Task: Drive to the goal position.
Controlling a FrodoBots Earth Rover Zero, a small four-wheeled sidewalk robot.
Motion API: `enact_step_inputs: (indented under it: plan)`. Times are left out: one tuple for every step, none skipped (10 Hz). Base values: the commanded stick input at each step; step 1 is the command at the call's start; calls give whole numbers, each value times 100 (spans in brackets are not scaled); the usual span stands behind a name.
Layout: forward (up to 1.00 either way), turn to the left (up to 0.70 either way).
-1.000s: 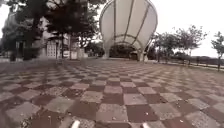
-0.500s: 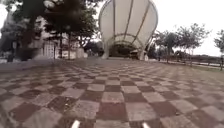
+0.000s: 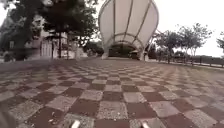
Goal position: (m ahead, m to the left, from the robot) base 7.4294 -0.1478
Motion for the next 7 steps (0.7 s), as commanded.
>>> enact_step_inputs:
  plan:
    - [70, 0]
    - [70, 0]
    - [70, 0]
    - [70, 0]
    - [70, 0]
    - [70, 0]
    - [70, 0]
